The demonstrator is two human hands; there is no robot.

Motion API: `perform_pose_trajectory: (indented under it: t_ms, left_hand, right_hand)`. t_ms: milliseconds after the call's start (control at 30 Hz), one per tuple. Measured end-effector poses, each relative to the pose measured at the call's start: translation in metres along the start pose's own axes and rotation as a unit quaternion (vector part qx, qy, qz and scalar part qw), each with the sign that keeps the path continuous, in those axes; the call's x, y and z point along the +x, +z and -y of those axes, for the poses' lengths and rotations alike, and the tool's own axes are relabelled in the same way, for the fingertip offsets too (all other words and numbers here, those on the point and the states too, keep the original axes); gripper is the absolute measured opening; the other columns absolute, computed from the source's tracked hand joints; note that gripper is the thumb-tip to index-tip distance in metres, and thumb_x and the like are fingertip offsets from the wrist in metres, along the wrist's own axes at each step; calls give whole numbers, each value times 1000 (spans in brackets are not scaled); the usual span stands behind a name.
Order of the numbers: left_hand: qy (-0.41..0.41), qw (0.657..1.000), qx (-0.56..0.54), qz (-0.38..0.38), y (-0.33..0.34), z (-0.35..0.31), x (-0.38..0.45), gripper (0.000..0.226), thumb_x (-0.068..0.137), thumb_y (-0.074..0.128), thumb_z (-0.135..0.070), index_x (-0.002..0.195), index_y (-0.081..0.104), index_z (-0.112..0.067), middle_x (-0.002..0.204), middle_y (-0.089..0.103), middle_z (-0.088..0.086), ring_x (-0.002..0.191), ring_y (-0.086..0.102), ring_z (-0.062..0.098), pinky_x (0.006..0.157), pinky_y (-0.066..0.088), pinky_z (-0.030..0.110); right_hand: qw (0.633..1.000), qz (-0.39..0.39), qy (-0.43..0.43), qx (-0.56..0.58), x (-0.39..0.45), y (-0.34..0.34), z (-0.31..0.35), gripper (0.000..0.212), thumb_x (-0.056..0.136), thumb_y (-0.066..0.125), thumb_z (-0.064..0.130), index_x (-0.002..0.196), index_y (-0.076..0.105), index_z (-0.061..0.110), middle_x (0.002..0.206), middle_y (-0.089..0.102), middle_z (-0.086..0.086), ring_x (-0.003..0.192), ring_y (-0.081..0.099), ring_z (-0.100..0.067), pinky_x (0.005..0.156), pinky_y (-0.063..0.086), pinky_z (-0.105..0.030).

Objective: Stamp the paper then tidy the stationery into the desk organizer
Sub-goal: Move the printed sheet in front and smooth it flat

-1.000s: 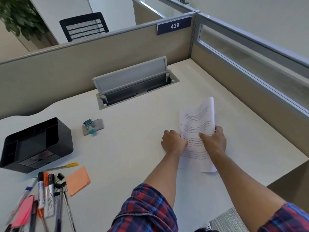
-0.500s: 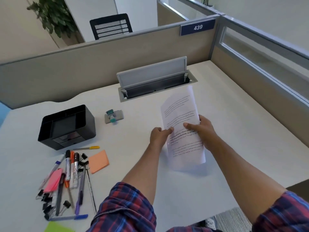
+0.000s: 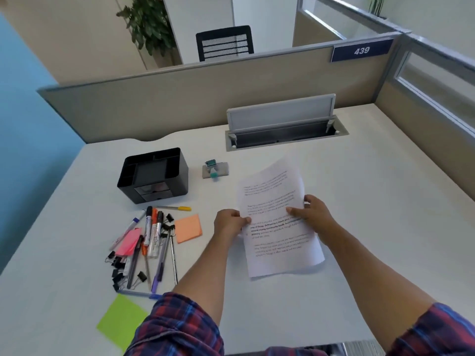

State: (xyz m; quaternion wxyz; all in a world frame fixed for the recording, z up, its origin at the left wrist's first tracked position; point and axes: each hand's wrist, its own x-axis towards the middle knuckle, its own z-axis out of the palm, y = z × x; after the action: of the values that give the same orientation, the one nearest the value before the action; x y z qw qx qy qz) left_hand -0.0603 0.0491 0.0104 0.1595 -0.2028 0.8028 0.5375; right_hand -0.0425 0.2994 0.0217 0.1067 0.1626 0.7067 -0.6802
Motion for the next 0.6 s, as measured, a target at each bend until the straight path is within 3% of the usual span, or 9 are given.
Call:
perform_pose_trajectory:
  t_ms: [100,200,333,433,533,600]
  left_hand:
    - [9,998,37,-40,-9,11,-6,19,75,84,-9,85,72,3,88,76,14,84,73,29,77,62,42]
    - [30,995,69,-59,-11,14,-12,21,75,85,-13,90,73,-4,93,75,8,90,72,27,80,60,40]
    - [68,989,110,-76,-5,17,-18,34,76,85,-17,103,65,-13,95,71,2,86,69,21,78,58,36]
    - [107,978,169,-65,2,19,-21,48,81,80,-20,122,56,-23,97,69,1,86,68,21,77,58,38]
    - [146,960,227,-69,6,21,-19,72,83,78,-24,145,42,-29,116,60,6,105,62,26,87,54,40]
    - [161,950,256,-72,6,23,-16,71,84,78,-28,147,44,-29,126,54,7,113,58,27,95,52,42]
  right_hand:
    - [997,-9,22,-76,1,5,-14,42,79,84,12,113,61,7,106,71,-13,92,72,-32,87,59,-51]
    - [988,-27,33,-152,0,2,-23,33,81,80,11,110,65,7,104,72,-12,91,71,-32,87,58,-49]
    - [956,-70,34,-284,-5,-6,-27,13,81,76,24,89,69,17,88,71,0,79,68,-18,70,55,-33]
    - [933,-84,29,-348,-10,-14,-30,19,77,78,33,80,64,21,83,66,6,74,64,-13,66,52,-31]
    - [920,-87,27,-382,-15,-18,-33,25,77,78,41,83,60,26,86,64,11,79,64,-14,69,53,-33]
    - [908,-87,28,-408,-18,-19,-34,27,77,77,45,85,59,26,89,64,10,81,64,-16,72,54,-35]
